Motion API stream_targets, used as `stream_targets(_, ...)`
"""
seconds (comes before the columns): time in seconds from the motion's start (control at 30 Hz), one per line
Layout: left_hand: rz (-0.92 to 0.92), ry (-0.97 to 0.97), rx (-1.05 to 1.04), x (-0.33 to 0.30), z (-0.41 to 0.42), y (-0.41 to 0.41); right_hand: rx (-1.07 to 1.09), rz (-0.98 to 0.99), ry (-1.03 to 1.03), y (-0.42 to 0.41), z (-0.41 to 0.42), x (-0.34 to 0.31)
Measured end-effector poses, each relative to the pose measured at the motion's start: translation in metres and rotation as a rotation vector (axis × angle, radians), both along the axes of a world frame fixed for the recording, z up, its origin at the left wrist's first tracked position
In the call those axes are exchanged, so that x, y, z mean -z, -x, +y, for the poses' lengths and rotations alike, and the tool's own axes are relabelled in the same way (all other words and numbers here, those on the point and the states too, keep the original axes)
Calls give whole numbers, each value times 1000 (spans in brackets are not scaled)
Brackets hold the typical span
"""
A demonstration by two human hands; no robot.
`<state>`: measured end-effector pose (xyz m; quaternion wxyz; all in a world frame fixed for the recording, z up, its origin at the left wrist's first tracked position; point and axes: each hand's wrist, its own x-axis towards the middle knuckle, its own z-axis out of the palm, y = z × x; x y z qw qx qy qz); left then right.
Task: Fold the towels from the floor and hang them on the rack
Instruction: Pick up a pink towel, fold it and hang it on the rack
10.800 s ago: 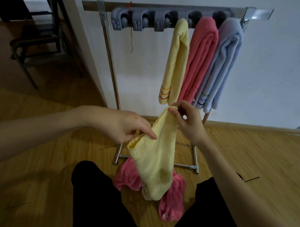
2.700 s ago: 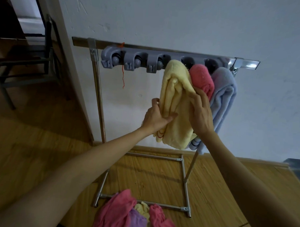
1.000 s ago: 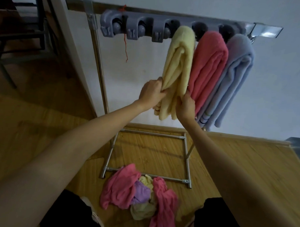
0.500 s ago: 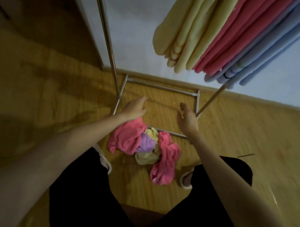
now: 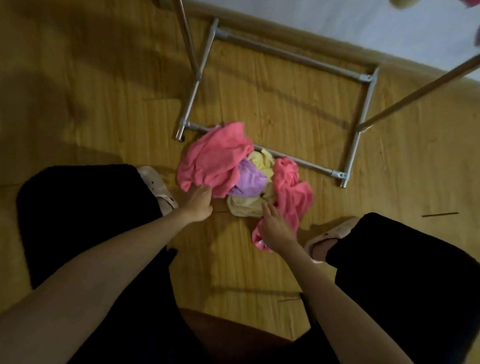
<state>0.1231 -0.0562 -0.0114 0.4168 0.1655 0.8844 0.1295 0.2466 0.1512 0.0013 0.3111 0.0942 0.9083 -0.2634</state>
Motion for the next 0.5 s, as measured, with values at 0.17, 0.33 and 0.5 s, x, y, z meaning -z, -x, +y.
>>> stream_targets(0.17,95,44,-25,51,3,20,-27,-30,0,40,-19,44)
stream_targets(0.33,264,-18,-72,85,29,56,-28,-66,7,82,-22,84)
stream_targets(0.5,367,-153,-101,102,62,74,5,-69,-20,103,-12,105)
